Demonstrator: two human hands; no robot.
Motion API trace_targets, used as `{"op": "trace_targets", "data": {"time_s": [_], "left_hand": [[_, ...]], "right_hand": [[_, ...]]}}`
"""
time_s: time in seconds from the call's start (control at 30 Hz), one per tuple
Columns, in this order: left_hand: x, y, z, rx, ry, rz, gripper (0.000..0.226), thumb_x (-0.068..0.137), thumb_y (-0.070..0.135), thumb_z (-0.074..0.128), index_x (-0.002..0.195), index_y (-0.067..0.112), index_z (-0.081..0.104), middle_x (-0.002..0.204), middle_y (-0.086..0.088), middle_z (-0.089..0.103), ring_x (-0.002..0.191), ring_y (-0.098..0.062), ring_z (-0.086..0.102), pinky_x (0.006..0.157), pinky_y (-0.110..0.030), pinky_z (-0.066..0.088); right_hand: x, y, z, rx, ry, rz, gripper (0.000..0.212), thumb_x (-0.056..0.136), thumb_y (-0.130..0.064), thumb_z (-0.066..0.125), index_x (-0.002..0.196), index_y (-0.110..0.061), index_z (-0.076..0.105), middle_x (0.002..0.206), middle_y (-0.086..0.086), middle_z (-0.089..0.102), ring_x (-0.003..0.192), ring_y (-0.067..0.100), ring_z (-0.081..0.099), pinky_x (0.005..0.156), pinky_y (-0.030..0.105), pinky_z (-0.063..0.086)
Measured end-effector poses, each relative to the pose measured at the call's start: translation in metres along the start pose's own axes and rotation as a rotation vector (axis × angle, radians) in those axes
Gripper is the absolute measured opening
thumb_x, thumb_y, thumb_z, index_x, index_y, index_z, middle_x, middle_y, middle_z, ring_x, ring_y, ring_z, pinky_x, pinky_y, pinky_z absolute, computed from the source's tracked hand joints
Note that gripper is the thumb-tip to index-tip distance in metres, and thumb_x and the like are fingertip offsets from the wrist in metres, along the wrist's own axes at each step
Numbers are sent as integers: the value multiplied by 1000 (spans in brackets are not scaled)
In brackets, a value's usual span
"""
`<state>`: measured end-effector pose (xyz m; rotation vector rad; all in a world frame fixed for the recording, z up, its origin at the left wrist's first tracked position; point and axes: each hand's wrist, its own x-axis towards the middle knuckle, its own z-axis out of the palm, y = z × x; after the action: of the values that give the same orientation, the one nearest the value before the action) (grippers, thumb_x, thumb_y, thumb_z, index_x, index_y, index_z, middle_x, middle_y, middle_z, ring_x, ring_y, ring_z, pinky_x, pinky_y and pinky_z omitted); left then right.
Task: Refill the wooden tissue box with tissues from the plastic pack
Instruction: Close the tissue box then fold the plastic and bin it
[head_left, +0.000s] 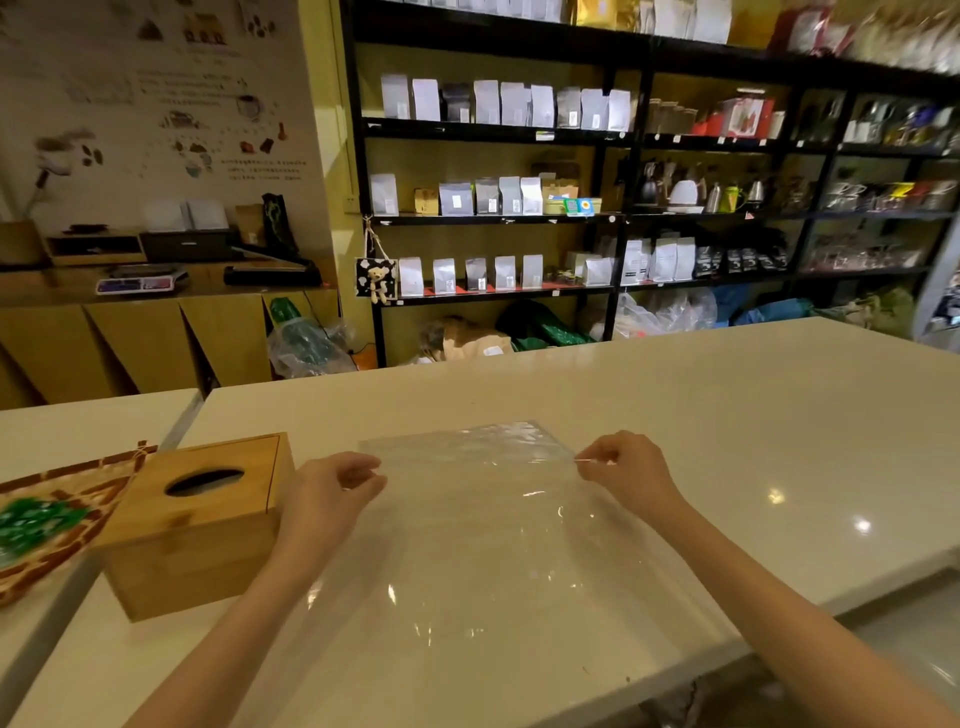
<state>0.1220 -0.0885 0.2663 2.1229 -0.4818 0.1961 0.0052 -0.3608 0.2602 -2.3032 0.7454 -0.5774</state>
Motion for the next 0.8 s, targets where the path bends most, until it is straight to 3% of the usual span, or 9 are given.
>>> {"op": "trace_targets", "data": {"time_s": [0.1, 0.17, 0.3, 0.37, 0.43, 0.53, 0.6, 0.7, 0.8], "left_hand": [[3, 17, -4, 136, 15, 200, 12, 80, 22, 66, 91, 19, 70, 90, 2, 62, 84, -14, 58, 70, -25, 48], [3, 31, -4, 152, 23, 324, 13, 79, 20, 67, 91, 17, 71, 93, 0, 57, 87, -16, 53, 71, -23, 44], [5, 53, -4, 118, 79, 470, 12, 77, 20, 69, 89, 18, 73, 108, -4, 56, 104, -13, 45, 84, -20, 33], [0, 59, -6, 43, 147, 473, 27, 76, 27, 69, 102, 20, 68, 120, 1, 54, 113, -8, 39, 94, -24, 30], [-4, 58, -12, -73, 175, 383, 63, 72, 42, 70, 128, 26, 47, 132, 11, 41, 122, -5, 31, 101, -29, 28], [7, 51, -14, -242, 76, 88, 116, 49, 78, 62, 143, 28, 16, 152, 5, 23, 138, -17, 24, 108, -41, 27], [17, 44, -15, -482, -95, -112, 151, 19, 91, 54, 144, 15, 18, 151, -9, 28, 136, -26, 31, 109, -40, 28], [9, 28, -9, -1051, -520, -278, 135, 30, 81, 66, 138, 6, 34, 137, -16, 50, 123, -29, 51, 103, -37, 41], [4, 15, -1, -1288, -714, -346, 112, 40, 72, 73, 126, 3, 52, 128, -21, 58, 114, -35, 59, 91, -41, 51]], "right_hand": [[-7, -10, -1, -398, 120, -75, 19, 78, -19, 64, 96, -20, 71, 112, 5, 60, 120, 26, 40, 91, 35, 33], [-13, -20, -1, -456, 95, -251, 30, 77, -21, 66, 107, -23, 67, 133, 5, 51, 133, 26, 30, 106, 39, 22], [-27, -53, 3, -409, -22, -513, 25, 85, -24, 58, 109, -22, 66, 117, -1, 67, 115, 19, 54, 117, 42, 15], [-29, -64, -2, -269, 3, -480, 19, 85, -20, 57, 98, -18, 71, 96, 0, 75, 91, 21, 64, 103, 39, 38], [-26, -73, -17, -27, 2, -383, 12, 79, -14, 62, 84, -14, 73, 79, 2, 74, 76, 18, 67, 78, 35, 53], [-19, -80, -45, 349, -120, -261, 15, 78, -5, 64, 73, -17, 71, 64, -2, 70, 57, 6, 66, 53, 19, 50], [-16, -82, -56, 561, -204, -181, 13, 82, -6, 63, 78, -16, 71, 66, -1, 72, 59, 9, 68, 51, 19, 50], [-14, -76, -50, 781, -320, -8, 9, 82, -7, 63, 85, -12, 70, 71, 2, 72, 61, 12, 67, 51, 22, 50], [-17, -63, -30, 841, -426, 135, 8, 83, -9, 63, 88, -11, 69, 71, 1, 74, 59, 10, 66, 48, 19, 51]]}}
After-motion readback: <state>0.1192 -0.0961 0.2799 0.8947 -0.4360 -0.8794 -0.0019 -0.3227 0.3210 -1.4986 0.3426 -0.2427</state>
